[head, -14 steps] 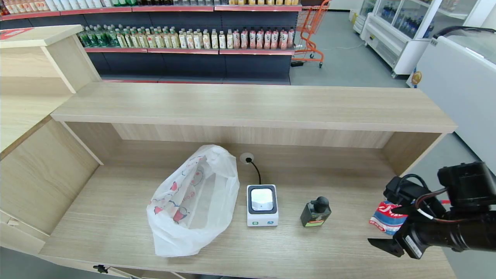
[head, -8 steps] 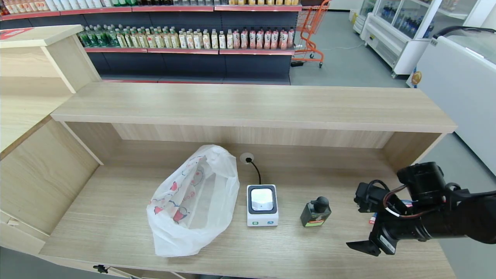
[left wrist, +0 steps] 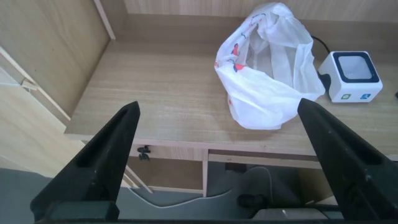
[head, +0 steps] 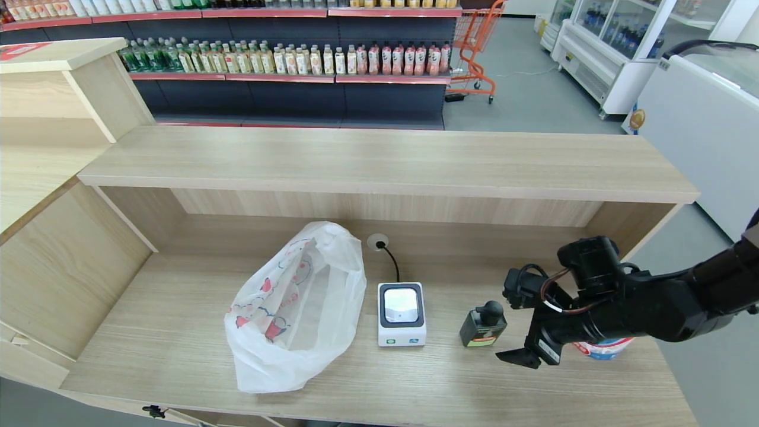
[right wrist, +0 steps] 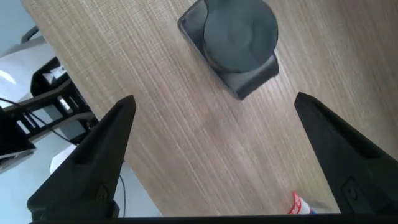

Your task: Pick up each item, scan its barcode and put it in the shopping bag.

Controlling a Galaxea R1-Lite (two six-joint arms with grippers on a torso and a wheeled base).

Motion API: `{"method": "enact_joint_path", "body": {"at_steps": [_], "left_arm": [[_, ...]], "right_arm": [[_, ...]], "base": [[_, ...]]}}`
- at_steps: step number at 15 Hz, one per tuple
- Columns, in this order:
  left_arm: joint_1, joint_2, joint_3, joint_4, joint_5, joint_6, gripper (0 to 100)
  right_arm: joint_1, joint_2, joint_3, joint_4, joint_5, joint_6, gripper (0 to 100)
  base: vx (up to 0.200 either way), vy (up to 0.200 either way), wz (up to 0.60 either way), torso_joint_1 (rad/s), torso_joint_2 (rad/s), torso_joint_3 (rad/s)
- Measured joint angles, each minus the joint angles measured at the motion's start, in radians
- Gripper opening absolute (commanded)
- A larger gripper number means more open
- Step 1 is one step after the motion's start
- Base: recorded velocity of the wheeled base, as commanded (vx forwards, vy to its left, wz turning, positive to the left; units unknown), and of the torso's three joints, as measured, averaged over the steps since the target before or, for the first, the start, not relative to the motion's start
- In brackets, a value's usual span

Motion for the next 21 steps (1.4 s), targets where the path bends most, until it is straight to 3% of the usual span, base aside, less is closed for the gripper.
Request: {"method": "enact_joint_path", "body": {"at_steps": [9, 10, 13, 21], "left_arm": [[0.0, 0.0, 0.0, 0.0, 0.0, 0.0, 100], [0.0, 0.0, 0.0, 0.0, 0.0, 0.0, 100], [-0.001, 0.0, 0.0, 0.0, 0.0, 0.0, 100], [0.0, 0.0, 0.0, 0.0, 0.0, 0.0, 100]], "right_arm": [[0.06, 0.134, -0.137, -0.001, 0.027, -0.026, 100], [0.063, 0.146, -0.147, -0.004, 0.03, -0.025, 0], [0.068, 0.175, -0.148, -0.065, 0.026, -0.023, 0], [0.056, 0.111, -0.044, -0.07, 0.025, -0.02, 0]], "base": [[0.0, 0.0, 0.0, 0.0, 0.0, 0.0], [0.0, 0.0, 0.0, 0.0, 0.0, 0.0], [0.0, 0.0, 0.0, 0.0, 0.0, 0.0], [0.0, 0.0, 0.0, 0.0, 0.0, 0.0]]}}
